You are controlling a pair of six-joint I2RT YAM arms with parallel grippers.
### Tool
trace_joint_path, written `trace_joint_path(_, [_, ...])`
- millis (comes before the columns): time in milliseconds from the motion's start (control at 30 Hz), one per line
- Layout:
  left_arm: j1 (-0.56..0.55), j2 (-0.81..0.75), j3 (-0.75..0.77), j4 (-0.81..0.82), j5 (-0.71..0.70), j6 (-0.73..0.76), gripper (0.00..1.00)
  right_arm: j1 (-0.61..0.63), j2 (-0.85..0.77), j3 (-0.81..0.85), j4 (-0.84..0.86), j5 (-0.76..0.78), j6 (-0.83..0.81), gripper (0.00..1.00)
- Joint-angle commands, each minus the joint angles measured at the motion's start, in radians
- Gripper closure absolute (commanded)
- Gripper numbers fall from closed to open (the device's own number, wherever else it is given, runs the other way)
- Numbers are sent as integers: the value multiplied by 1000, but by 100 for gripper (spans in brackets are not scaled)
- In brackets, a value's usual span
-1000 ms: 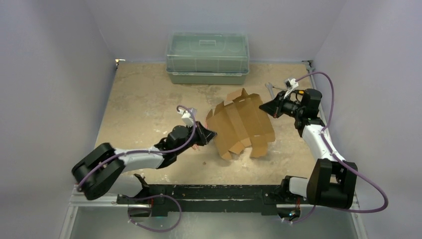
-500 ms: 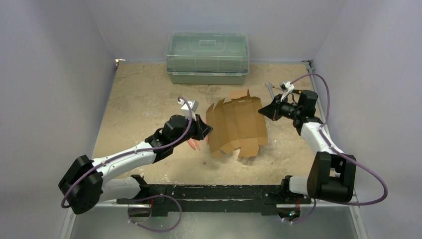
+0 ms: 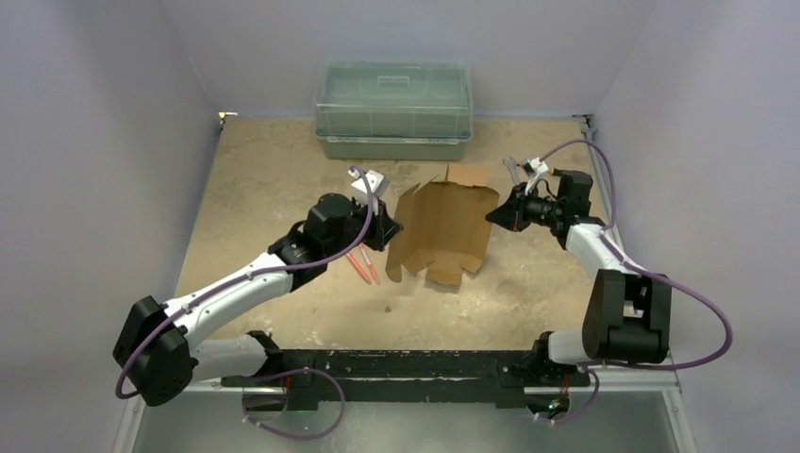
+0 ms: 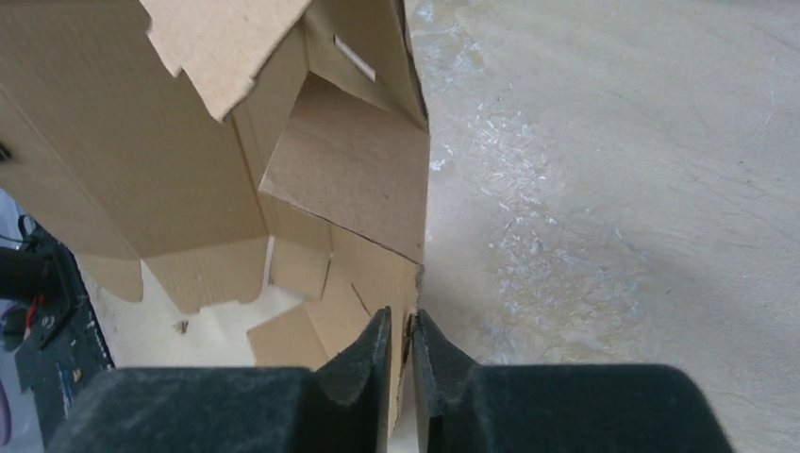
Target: Fold the paper box
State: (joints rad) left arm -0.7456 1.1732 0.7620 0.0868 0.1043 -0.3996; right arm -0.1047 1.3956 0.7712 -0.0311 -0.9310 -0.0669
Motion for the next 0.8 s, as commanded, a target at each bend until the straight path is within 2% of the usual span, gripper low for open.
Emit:
trace_joint_path(0, [20, 30, 113, -85, 41, 135, 100, 5, -13, 77, -70, -75, -94, 79])
trace_joint_path(167, [23, 45, 172, -176, 43, 184, 100, 2, -59, 133, -212, -189, -254, 57])
trace_joint_path(333, [23, 68, 234, -255, 44, 248, 100, -7, -125, 166, -304, -247, -358, 39])
trace_joint_path(600, [27, 69, 318, -343, 30, 343, 100, -49, -189, 282, -565, -284, -605, 26])
trace_joint_path(667, [27, 74, 342, -368, 28, 365, 100, -70, -205, 318, -612, -316, -617, 23])
trace_joint_path(767, [28, 80, 374, -394, 29, 394, 100, -75, -220, 353, -591, -311, -566, 18])
